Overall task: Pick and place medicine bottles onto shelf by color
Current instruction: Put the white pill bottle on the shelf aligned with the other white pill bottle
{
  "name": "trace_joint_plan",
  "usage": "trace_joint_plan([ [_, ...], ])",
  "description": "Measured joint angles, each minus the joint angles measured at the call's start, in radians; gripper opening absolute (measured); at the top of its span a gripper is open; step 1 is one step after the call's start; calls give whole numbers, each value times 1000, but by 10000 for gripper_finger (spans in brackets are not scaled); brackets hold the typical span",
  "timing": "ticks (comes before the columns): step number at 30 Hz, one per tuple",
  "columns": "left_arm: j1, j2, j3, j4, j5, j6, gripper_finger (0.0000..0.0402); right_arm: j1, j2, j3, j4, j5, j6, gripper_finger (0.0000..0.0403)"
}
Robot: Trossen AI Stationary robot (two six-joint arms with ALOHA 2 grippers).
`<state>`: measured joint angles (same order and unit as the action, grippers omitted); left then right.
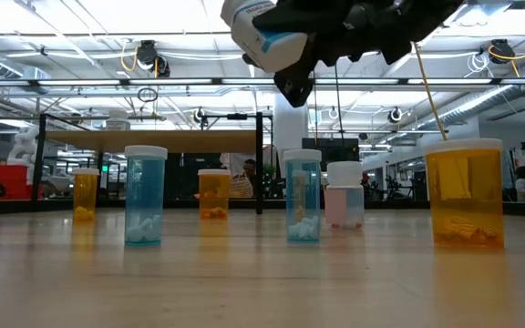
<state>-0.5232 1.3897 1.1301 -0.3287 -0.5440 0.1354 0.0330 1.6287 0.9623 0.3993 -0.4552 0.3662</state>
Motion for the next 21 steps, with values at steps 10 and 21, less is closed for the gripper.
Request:
trace_joint_plan([
  [10, 81, 20, 0, 50, 34, 134, 365, -3, 0, 0, -60, -74, -66, 166],
  [21, 197, 31, 0, 64, 204, 189, 365, -48, 0, 0, -61, -65, -120, 166],
])
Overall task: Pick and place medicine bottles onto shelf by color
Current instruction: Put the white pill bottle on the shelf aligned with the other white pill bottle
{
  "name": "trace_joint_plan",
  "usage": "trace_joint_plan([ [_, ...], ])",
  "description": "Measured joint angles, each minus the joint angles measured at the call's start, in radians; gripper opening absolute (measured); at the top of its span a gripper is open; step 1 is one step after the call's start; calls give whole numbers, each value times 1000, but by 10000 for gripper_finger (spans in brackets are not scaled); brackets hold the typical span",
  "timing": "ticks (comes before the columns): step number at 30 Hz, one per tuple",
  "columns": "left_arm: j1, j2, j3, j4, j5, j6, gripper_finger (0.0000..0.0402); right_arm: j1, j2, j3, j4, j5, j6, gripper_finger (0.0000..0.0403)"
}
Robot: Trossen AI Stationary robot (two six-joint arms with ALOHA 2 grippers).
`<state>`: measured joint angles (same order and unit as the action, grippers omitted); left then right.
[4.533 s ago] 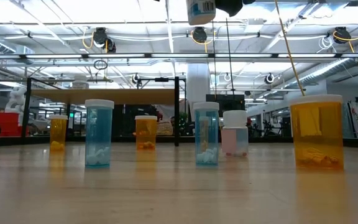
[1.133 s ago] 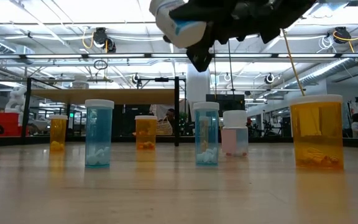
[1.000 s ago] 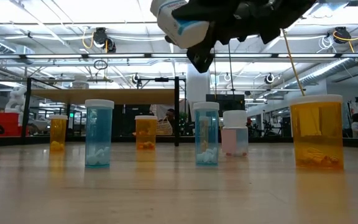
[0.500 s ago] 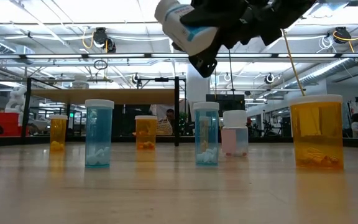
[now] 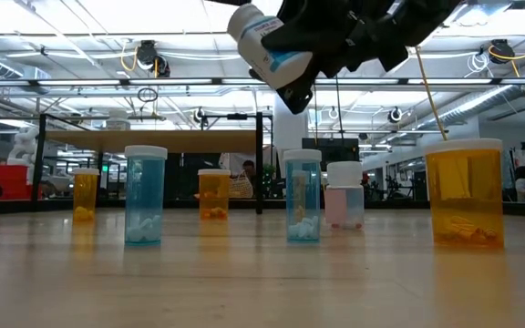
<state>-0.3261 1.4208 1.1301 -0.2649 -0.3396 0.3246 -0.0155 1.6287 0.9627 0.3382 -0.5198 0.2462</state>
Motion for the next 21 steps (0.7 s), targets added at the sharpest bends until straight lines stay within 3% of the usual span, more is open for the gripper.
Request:
trace_joint_plan([
  [6, 64, 0, 0, 60, 136, 29, 365, -16, 0, 0, 1, 100, -22, 166],
  [14, 184, 0, 0, 16, 115, -136, 365, -16, 0, 0, 50, 362, -160, 166],
  [21, 243, 0, 0, -58, 112, -224, 365, -16, 0, 0, 59, 420, -234, 166],
])
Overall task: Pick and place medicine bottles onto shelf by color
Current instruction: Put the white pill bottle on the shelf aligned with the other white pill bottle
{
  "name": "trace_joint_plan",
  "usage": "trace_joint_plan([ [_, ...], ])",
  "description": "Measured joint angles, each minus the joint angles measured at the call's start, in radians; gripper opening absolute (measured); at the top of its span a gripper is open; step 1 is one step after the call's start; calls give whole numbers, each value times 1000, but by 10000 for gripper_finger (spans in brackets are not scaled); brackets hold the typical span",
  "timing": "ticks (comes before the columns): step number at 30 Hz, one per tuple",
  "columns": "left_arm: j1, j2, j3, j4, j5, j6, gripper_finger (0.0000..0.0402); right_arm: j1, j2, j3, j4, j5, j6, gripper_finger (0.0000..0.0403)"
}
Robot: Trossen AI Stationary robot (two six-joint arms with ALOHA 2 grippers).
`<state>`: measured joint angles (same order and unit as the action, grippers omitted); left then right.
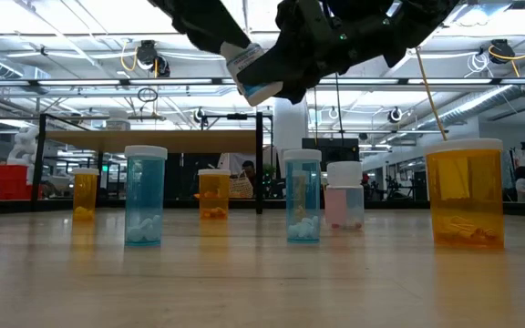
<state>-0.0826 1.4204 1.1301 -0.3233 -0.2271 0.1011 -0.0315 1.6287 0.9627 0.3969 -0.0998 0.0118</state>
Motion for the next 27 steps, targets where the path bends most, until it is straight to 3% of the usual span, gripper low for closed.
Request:
trace_joint_plan([
  [7, -3, 0, 0, -16, 1, -48, 347, 0, 0, 0, 11, 1, -50, 166],
  [21, -3, 0, 22, -22, 2, -63, 186, 0, 0, 0, 37, 46, -114, 166],
  [24, -3, 0, 22, -25, 0, -72, 181, 1, 0, 0, 38, 46, -114, 166],
  [27, -3, 0, 22, -34, -4, -78, 204, 0, 0, 0, 38, 48, -112, 166],
])
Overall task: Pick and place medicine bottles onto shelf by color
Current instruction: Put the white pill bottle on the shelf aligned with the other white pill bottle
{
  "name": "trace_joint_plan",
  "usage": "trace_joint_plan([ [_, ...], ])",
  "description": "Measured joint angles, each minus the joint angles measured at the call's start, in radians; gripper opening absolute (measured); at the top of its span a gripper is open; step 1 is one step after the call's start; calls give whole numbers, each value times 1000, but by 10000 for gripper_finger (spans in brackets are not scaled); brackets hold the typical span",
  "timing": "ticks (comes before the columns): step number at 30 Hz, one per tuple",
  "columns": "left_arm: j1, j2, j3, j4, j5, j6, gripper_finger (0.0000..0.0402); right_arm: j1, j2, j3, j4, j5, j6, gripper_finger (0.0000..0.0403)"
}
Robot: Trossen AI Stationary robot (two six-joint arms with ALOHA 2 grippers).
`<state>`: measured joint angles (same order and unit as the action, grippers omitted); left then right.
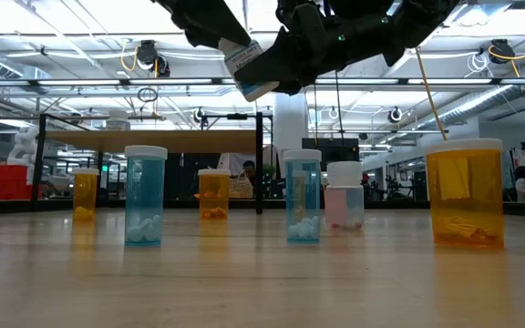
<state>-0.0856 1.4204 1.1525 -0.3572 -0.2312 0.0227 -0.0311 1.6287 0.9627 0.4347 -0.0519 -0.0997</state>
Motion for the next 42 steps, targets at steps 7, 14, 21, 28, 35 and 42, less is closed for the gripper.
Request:
trace_joint_plan([
  [7, 0, 0, 1, -22, -17, -2, 225, 0, 0, 0, 5, 2, 4, 167],
  [14, -1, 0, 1, -29, -8, 0, 185, 0, 0, 0, 6, 1, -4, 167],
  [21, -1, 0, 1, -30, -13, 1, 210, 0, 0, 0, 6, 1, 3, 167],
  [28, -5, 0, 1, -17, -20, 3, 256, 0, 0, 0, 7, 1, 5, 167],
  [35, -5, 0, 1, -7, -17, 8, 223, 0, 0, 0, 6, 0, 5, 167],
  [42, -5, 0, 0, -7, -6, 18, 182, 0, 0, 0, 6, -2, -6, 167],
])
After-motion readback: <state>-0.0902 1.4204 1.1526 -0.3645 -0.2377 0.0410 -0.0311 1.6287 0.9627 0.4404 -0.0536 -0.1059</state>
